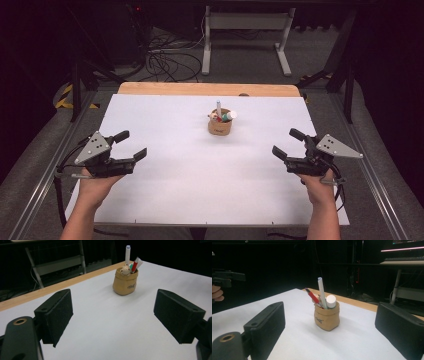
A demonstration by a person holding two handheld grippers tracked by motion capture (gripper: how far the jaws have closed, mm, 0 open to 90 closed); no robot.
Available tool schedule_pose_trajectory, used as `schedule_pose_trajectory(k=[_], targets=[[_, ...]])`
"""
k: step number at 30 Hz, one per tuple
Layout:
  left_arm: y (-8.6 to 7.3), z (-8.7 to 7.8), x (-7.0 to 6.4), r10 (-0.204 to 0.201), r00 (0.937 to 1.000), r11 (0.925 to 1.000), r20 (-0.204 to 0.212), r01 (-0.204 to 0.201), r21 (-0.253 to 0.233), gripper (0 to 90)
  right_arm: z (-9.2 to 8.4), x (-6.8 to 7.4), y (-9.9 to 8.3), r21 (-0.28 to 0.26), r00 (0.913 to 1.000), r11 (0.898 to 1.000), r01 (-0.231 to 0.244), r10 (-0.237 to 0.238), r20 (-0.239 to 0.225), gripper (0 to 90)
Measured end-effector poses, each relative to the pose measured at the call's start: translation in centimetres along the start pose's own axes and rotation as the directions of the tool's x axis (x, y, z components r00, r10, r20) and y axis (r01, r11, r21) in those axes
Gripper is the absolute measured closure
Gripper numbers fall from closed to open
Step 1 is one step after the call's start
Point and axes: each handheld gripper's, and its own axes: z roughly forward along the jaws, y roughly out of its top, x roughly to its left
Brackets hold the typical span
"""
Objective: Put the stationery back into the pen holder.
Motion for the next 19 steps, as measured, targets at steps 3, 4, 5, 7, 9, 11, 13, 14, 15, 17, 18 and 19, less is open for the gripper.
schedule_pose_trajectory(k=[3,4,5,7,9,11,13,14,15,17,18,19], targets=[[0.01,-0.02,-0.06,0.004,1.0,1.0,0.006,-0.004,0.005,16.7,0.04,0.03,-0.02,-0.002,1.0,1.0,0.001,-0.001,0.001,9.7],[0.0,-0.02,-0.09,0.004,1.0,1.0,0.007,-0.004,0.006,16.7,0.05,0.06,-0.02,-0.001,1.0,1.0,0.001,-0.001,0.001,9.7],[0.0,-0.01,-0.09,0.004,1.0,1.0,0.009,-0.004,0.006,16.7,0.07,0.09,-0.03,-0.002,1.0,1.0,-0.003,0.003,0.001,9.7],[-0.03,0.01,-0.08,0.004,0.9999,1.0,0.01,-0.004,0.008,16.7,0.12,0.05,-0.06,0.002,1.0,1.0,0.004,-0.004,0.001,9.7],[-0.06,0.05,-0.08,0.004,0.9999,0.9999,0.01,-0.005,0.011,16.7,0.16,0.05,-0.09,0.002,1.0,1.0,0.007,-0.007,0.001,9.6],[-0.08,0.07,-0.06,0.006,0.9999,0.9999,0.01,-0.006,0.012,16.7,0.18,0.06,-0.09,0.003,1.0,1.0,0.007,-0.007,0.0,9.6],[-0.09,0.06,-0.04,0.005,0.9999,0.9999,0.011,-0.006,0.012,16.7,0.2,0.05,-0.1,0.003,1.0,1.0,0.007,-0.007,-0.001,9.6],[-0.09,0.05,-0.03,0.006,0.9999,0.9999,0.01,-0.006,0.013,16.7,0.2,0.06,-0.09,0.002,1.0,1.0,0.005,-0.005,-0.002,9.6],[-0.1,0.04,-0.01,0.006,0.9999,0.9999,0.01,-0.006,0.012,16.7,0.22,0.05,-0.1,0.002,1.0,1.0,0.006,-0.006,-0.003,9.6],[-0.11,0.03,0.0,0.007,0.9999,0.9999,0.01,-0.007,0.013,16.7,0.27,0.06,-0.12,0.004,1.0,1.0,0.009,-0.009,-0.001,9.6],[-0.11,0.03,0.01,0.007,0.9999,0.9999,0.01,-0.007,0.014,16.7,0.3,0.06,-0.14,0.005,1.0,1.0,0.008,-0.008,-0.001,9.5],[-0.14,0.04,0.01,0.007,0.9999,0.9999,0.01,-0.007,0.015,16.6,0.33,0.03,-0.18,0.008,1.0,1.0,0.009,-0.009,0.002,9.1]])
